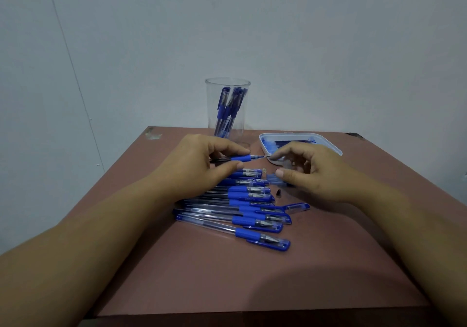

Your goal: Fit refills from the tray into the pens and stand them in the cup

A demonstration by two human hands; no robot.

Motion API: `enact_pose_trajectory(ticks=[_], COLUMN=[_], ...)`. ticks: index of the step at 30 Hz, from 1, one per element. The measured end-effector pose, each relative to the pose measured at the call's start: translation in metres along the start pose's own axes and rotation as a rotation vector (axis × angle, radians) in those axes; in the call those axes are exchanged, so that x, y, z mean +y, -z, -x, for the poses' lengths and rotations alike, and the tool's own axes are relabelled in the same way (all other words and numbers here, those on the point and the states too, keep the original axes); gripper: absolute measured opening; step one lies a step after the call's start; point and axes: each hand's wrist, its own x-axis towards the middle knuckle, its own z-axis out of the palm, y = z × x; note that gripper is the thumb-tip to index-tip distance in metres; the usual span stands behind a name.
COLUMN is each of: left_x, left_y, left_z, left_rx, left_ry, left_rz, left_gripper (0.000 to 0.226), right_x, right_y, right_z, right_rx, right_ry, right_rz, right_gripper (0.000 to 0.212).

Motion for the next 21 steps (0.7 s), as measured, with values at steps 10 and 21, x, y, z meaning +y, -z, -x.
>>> enact_pose_trajectory(ticks=[10, 21], left_x=[0.002, 0.004], left_y=[0.001, -0.001], left_z=[0.001, 0.002], left_rx=[-0.003, -0.004], left_ry=[0.017, -0.006], left_rz=[-0.01, 0.015], left_gripper=[0.028, 0.026], right_x=[-0.004, -0.012], right_y=[0.001, -0.003], right_z=[0.001, -0.002], right_rx=[-0.119, 0.218], right_ry=[-0.064, 0.081], right_rz=[0.075, -0.299], right_gripper=[0.005, 0.012])
